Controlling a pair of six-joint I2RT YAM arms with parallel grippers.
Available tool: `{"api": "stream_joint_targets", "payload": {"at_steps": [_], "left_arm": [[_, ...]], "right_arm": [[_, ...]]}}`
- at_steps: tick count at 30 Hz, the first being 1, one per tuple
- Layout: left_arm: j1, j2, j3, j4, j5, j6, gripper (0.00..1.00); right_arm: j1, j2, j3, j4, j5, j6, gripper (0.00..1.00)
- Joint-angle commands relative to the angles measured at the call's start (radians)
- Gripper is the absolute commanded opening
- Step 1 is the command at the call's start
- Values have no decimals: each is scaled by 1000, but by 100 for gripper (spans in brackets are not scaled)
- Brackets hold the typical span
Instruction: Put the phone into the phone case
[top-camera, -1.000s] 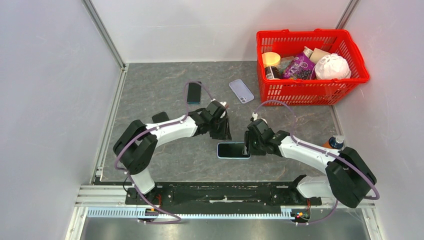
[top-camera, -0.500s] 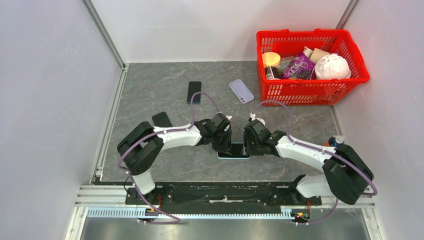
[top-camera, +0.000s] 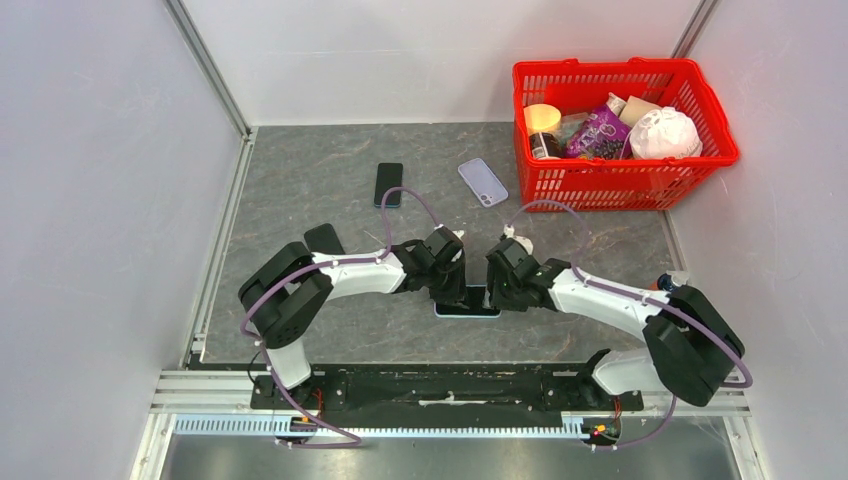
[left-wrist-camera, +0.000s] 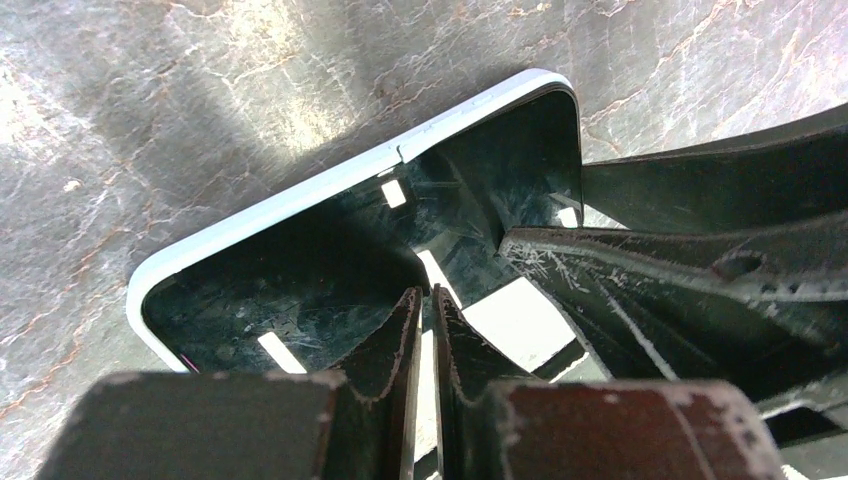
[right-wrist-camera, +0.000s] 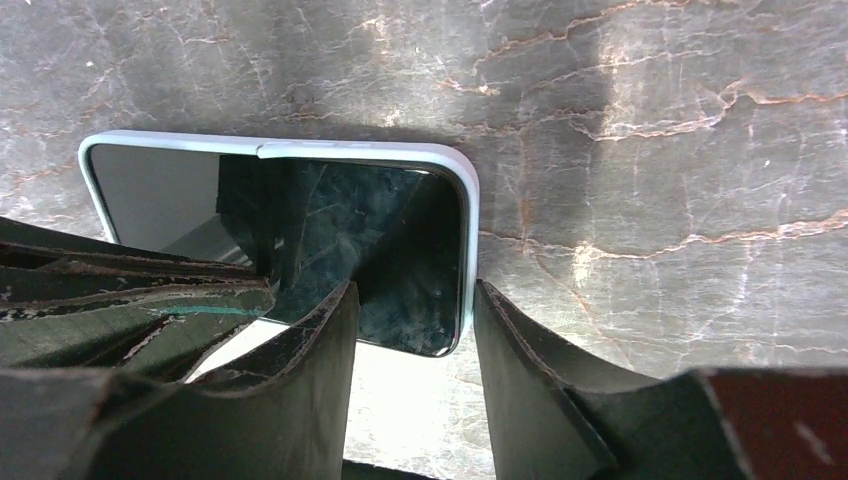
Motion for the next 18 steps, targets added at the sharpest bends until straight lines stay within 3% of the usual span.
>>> {"api": "stream_joint_targets", "payload": {"at_steps": [1,4,18], "left_arm": [[-8,39,-40,-72,-96,-13,14],[-7,39,-37,-75,-98,-10,14],[-5,31,-35,-89,-110,3,13]], "right_arm": [[-54,-10,-72,-11,-100,21,51],[-73,-11,-103,6,-130,45,44],[-166,-40,-190,31,-130,108,30]]}}
